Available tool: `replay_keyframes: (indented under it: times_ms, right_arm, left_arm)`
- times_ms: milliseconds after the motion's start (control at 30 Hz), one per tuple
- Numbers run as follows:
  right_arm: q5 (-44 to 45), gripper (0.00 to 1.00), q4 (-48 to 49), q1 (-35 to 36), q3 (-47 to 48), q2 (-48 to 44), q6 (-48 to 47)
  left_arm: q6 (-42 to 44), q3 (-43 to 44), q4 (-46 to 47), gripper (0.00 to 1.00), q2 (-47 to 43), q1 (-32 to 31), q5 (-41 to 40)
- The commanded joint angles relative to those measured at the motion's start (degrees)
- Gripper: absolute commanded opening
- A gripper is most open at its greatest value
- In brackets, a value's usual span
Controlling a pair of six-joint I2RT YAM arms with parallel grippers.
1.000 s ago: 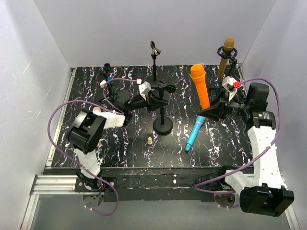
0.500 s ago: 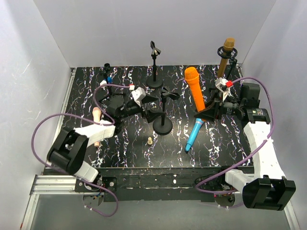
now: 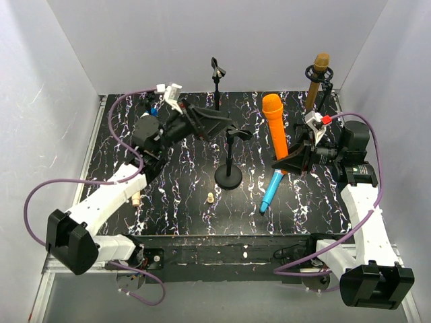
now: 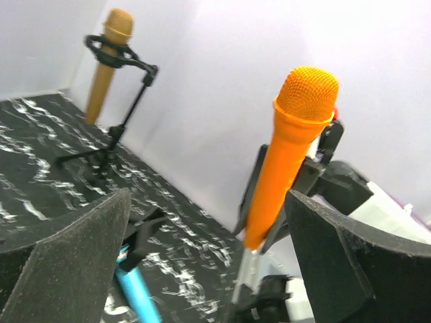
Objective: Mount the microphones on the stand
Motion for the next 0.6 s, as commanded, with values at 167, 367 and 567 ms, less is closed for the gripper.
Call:
replay_keyframes:
  times_ms: [167,367,567]
  right_arm:
    - [-4.1,0.01,23.7,0.3,0.3,-0.8,27.7]
    - [-3.6,0.01,29.0,0.3,-1.5,-1.1,33.3]
    - [-3.4,0.01,30.5,0.3,-2.6,-1.0,35.2]
  left_arm:
    - [-2.6,11.1,-6.5,0.98,8.9,-15.1,-10.2]
    - [0.8,11.1,4.5,0.98,13.7,-21.8,-14.5]
    - [1.1,11.5,12.6,0.95,18.1,-24.2,-17.4]
